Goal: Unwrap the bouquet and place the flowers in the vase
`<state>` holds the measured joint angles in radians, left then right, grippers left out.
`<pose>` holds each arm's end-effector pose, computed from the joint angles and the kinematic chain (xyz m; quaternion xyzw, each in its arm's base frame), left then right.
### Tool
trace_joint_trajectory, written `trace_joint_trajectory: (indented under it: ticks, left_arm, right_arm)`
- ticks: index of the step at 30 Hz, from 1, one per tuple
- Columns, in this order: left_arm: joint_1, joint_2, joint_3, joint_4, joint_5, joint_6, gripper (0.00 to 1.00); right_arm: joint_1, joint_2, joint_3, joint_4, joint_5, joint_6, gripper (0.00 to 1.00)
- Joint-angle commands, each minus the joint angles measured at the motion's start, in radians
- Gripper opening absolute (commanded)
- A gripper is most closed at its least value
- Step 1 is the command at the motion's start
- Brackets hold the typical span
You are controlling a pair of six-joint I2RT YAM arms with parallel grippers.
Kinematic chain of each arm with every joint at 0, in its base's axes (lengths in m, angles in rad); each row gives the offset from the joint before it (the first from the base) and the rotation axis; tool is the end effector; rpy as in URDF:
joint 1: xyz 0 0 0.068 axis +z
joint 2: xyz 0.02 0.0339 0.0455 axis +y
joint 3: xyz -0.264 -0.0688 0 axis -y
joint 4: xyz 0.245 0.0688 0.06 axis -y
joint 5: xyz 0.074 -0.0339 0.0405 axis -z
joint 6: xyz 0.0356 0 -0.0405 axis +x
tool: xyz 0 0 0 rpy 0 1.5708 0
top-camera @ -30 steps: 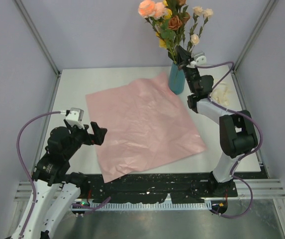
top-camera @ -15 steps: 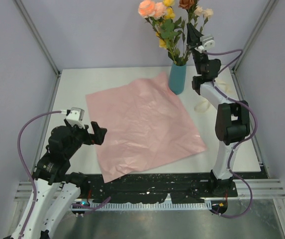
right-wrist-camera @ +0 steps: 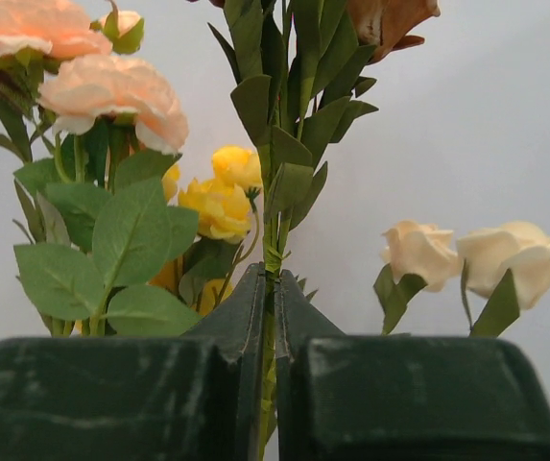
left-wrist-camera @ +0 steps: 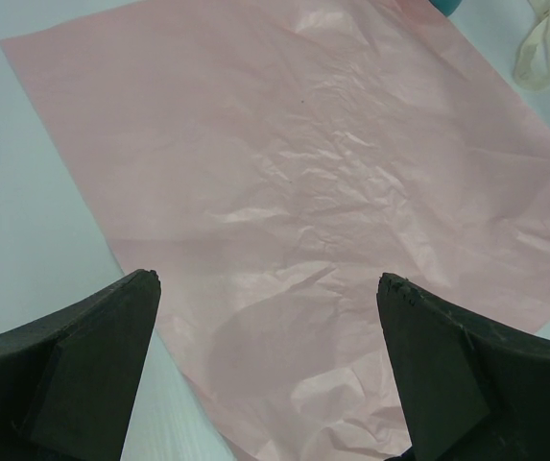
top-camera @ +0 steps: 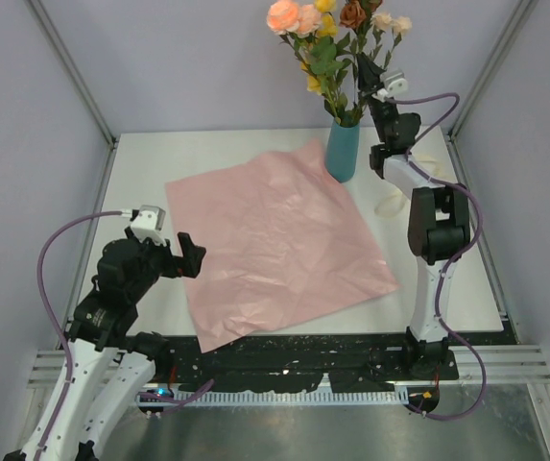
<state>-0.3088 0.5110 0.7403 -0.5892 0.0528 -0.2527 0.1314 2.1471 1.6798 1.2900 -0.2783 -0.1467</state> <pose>0.1111 -0.0374 0.3181 0.0381 0.8212 -0.1785 0.5406 0.4778 0.0730 0.3574 -0.1780 0.3405 0.0436 0.9222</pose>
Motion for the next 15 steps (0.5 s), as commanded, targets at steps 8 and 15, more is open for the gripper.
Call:
trace_joint_trajectory:
  ticks: [8, 15]
  left_arm:
    - [-0.001, 0.015, 0.031, 0.015, -0.007, 0.016, 1.0]
    - [-0.001, 0.009, 0.033, 0.019, 0.009, 0.013, 1.0]
  right_arm:
    - [0.004, 0.024, -0.055, 0.241, -0.028, 0.032, 0.05]
    - [0.016, -0.047, -0.205, 0.284, -0.007, 0.027, 0.13]
